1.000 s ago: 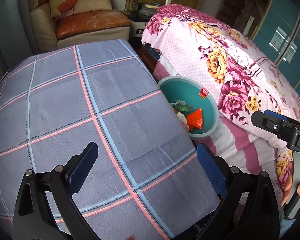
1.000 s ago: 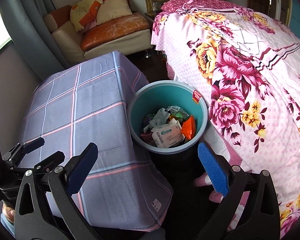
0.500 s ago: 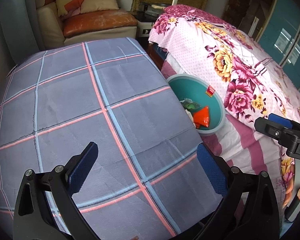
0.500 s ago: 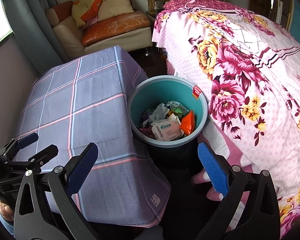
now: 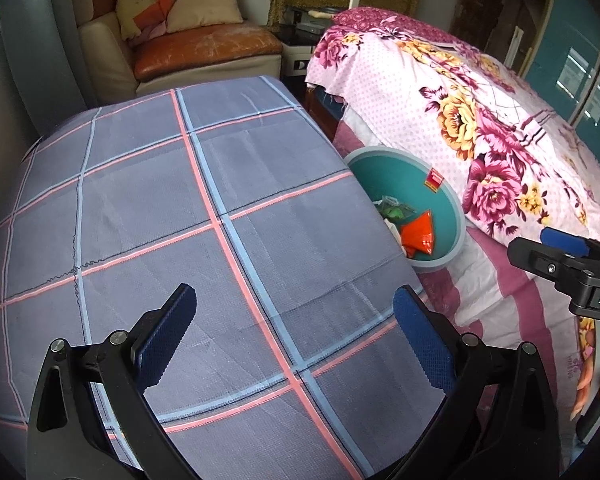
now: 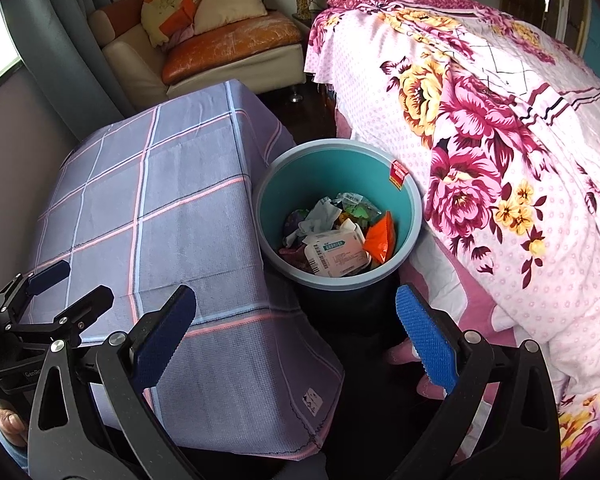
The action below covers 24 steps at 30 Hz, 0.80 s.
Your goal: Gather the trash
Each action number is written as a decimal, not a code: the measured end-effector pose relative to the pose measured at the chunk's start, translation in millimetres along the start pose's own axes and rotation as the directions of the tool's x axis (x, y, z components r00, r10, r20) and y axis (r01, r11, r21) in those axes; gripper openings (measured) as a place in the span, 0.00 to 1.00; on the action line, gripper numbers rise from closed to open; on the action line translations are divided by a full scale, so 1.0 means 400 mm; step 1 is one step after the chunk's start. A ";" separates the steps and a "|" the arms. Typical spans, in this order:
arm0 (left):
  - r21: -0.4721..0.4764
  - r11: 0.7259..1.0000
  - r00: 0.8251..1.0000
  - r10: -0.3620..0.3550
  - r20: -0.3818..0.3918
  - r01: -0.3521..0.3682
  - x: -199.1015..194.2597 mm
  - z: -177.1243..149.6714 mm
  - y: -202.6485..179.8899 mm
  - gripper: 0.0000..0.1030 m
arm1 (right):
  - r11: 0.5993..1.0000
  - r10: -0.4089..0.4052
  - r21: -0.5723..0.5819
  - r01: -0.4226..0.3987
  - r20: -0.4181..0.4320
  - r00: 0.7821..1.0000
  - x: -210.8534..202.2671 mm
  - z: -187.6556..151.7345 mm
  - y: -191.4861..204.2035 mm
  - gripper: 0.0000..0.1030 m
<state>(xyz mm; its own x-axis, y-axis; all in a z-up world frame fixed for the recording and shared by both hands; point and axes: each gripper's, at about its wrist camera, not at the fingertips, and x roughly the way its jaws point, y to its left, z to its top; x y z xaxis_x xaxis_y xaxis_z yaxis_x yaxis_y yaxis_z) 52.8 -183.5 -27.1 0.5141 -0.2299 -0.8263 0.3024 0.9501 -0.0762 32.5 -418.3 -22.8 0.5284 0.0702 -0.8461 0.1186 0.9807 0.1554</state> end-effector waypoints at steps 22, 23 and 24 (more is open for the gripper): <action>-0.003 1.000 0.999 0.019 -0.037 -0.019 0.059 0.007 0.022 0.96 | 1.000 -0.010 0.014 0.010 -0.038 0.999 0.057 0.014 -0.013 0.93; -0.004 1.000 0.999 0.019 -0.040 -0.020 0.062 0.007 0.023 0.96 | 1.000 -0.010 0.014 0.011 -0.040 0.999 0.060 0.015 -0.014 0.93; -0.005 1.000 0.999 0.020 -0.043 -0.020 0.066 0.007 0.025 0.96 | 1.000 -0.011 0.014 0.012 -0.043 0.999 0.064 0.017 -0.014 0.93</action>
<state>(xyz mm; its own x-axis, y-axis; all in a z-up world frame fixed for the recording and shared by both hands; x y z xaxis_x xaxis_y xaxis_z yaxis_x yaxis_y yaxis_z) 71.6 -180.8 -48.0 0.4848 -0.2015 -0.8511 0.2878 0.9557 -0.0623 50.9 -423.4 -41.9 0.4907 0.0668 -0.8687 0.1367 0.9788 0.1525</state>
